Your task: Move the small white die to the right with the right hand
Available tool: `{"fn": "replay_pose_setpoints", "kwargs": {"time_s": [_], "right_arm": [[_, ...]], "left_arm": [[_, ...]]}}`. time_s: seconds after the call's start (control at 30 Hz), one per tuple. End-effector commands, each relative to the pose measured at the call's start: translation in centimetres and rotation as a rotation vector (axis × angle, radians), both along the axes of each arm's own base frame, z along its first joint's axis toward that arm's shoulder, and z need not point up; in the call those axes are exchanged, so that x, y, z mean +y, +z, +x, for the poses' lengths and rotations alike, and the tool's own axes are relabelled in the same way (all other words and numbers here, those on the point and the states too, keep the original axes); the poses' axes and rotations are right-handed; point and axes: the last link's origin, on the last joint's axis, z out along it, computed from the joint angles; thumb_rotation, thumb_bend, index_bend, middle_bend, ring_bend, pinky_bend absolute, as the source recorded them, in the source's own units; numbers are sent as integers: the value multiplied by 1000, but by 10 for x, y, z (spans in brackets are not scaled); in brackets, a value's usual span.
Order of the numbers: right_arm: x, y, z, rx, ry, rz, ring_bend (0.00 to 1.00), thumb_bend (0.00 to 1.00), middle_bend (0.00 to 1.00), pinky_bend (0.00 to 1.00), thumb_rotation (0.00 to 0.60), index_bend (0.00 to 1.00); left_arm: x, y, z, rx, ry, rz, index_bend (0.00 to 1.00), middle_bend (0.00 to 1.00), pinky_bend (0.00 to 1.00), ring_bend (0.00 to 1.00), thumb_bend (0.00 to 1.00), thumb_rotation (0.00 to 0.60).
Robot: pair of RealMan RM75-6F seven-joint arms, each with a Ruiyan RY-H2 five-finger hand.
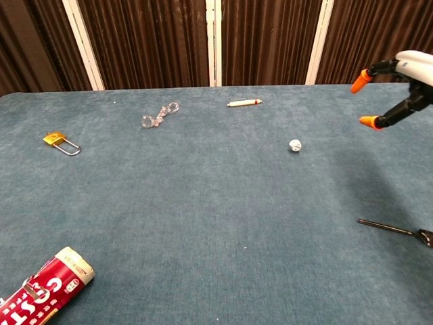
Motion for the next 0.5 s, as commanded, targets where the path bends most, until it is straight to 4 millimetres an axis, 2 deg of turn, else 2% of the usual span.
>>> {"fn": "replay_pose_setpoints", "kwargs": {"time_s": [0.03,0.23,0.4,0.5], "right_arm": [[13,7,-10,-1,-6,-8,0,219,88,0,600,321],[51,29,-47,17,-24,-14,0,188,35,0,600,273],[96,62,-89,80,-6,-5,0,154,0,0,600,135],[120,76,-104,95,-5,1,0,144,0,0,600,79]], "left_arm": [[-3,2,1,-4,-6,5,0,0,0,0,123,600],[-10,6,2,-10,-18,15,0,0,0,0,123,600],[-16,8,2,-11,-24,17,0,0,0,0,123,600],[-18,7,2,-5,-19,12,0,0,0,0,122,600]]}}
